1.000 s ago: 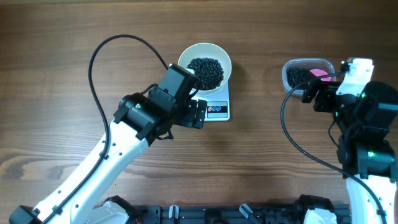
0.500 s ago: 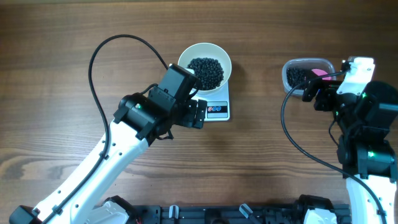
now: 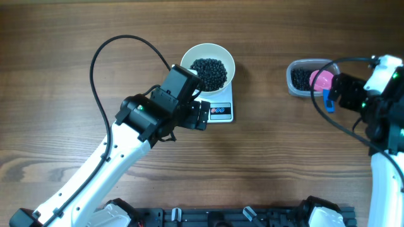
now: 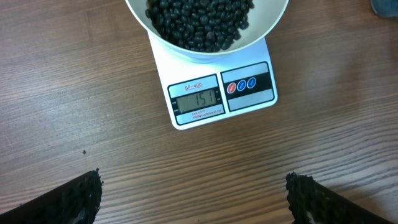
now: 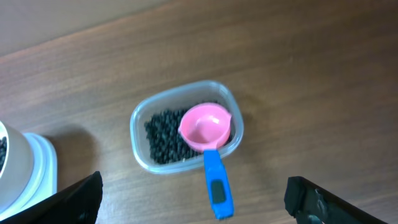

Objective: Scoop item into bowl and weigh 150g on scale
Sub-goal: 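Lift the scoop by its handle with the right gripper beside the tub, then carry the pink scoop with the right gripper over the white bowl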

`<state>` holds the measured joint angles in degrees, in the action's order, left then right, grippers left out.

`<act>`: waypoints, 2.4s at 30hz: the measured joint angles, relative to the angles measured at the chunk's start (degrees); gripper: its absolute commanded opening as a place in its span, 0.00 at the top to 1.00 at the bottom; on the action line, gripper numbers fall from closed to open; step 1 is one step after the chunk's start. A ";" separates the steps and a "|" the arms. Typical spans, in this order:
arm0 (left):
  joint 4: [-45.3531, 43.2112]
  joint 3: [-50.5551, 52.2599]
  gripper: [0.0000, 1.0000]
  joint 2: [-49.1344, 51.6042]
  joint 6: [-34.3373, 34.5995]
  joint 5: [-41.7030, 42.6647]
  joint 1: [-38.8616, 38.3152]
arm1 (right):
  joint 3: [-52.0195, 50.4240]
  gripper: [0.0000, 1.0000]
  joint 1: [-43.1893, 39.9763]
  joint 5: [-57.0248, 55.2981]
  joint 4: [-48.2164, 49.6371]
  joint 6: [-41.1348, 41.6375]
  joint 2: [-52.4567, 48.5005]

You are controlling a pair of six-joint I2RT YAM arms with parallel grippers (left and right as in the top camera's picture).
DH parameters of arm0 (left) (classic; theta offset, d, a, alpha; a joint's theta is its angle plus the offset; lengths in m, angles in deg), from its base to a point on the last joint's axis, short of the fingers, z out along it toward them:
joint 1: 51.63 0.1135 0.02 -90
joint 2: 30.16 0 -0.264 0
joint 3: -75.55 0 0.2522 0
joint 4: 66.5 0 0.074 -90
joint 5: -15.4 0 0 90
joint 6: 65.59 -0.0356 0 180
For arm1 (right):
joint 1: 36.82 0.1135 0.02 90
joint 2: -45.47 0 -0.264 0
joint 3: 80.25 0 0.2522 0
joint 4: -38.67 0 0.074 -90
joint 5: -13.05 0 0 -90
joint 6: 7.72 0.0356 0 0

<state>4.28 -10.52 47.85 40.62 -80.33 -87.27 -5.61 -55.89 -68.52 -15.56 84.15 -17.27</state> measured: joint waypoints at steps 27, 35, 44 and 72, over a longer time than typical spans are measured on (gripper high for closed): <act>0.02 0.00 0.00 0.00 0.00 0.00 0.00 | 2.27 0.05 -18.01 30.56 -12.20 -10.69 -27.39; 0.02 0.00 0.00 0.00 0.00 0.00 0.00 | 2.23 0.14 -18.01 28.57 -8.20 -7.56 -28.70; 0.00 0.00 0.00 0.00 0.00 0.00 0.00 | -0.76 0.24 -18.01 27.74 -6.10 -3.37 -30.93; 0.02 0.00 0.00 0.00 0.00 0.00 0.00 | -1.16 0.96 -14.34 31.52 -3.32 1.11 -29.88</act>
<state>4.30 -10.52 47.85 40.62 -80.33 -87.27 -6.77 -70.23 -37.00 -18.88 85.27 -47.15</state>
